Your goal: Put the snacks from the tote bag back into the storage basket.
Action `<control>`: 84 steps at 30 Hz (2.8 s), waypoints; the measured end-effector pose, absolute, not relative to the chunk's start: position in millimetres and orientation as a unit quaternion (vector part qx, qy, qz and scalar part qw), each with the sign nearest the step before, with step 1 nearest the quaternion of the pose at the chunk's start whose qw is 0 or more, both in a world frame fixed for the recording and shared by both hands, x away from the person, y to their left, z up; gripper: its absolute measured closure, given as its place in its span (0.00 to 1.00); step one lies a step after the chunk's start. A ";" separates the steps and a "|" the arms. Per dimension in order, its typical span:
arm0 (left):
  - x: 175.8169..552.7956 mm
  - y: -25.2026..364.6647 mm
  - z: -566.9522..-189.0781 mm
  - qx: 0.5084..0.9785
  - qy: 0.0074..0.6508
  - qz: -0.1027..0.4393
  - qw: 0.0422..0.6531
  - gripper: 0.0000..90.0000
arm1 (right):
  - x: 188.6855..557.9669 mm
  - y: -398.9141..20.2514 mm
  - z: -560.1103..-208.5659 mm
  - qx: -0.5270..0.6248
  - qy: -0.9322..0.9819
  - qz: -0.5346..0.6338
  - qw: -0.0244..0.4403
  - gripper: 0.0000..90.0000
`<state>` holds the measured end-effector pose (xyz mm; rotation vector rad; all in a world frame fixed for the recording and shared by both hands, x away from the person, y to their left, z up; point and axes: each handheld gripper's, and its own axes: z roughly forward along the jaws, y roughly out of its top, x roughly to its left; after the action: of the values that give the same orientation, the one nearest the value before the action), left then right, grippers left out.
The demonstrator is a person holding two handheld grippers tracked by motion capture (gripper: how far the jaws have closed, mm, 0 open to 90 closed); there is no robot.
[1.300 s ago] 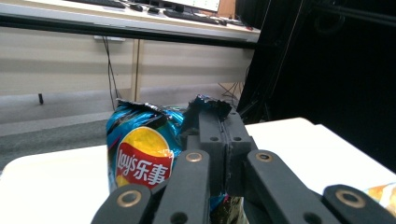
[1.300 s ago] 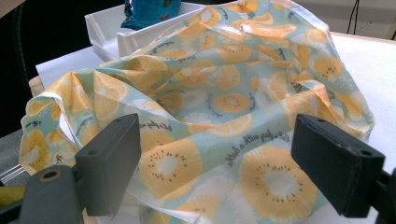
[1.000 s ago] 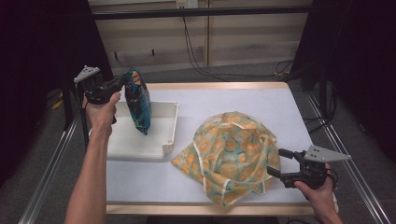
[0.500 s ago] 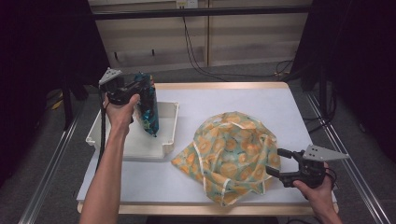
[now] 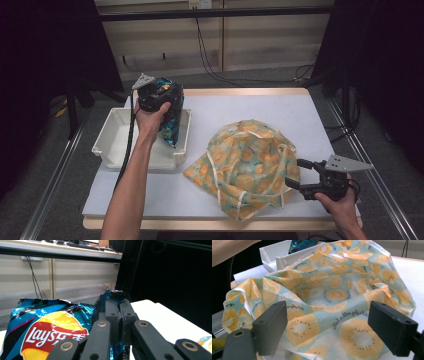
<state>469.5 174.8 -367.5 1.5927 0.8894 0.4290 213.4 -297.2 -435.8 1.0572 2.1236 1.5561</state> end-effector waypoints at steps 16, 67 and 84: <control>466.4 161.0 -368.8 0.702 0.366 0.171 0.587 0.91 | 213.8 -295.1 -436.9 0.366 0.745 0.537 0.150 0.18; 425.6 186.8 -348.4 0.755 0.318 0.133 0.558 0.71 | 212.7 -293.7 -436.5 0.365 0.745 0.537 0.150 0.17; 388.8 221.5 -409.7 0.812 0.316 0.118 0.477 0.94 | 213.7 -290.0 -437.1 0.363 0.748 0.535 0.148 0.18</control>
<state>388.8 221.5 -409.7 1.9831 0.7711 0.2885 213.7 -290.0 -437.1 1.0449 2.1513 1.5402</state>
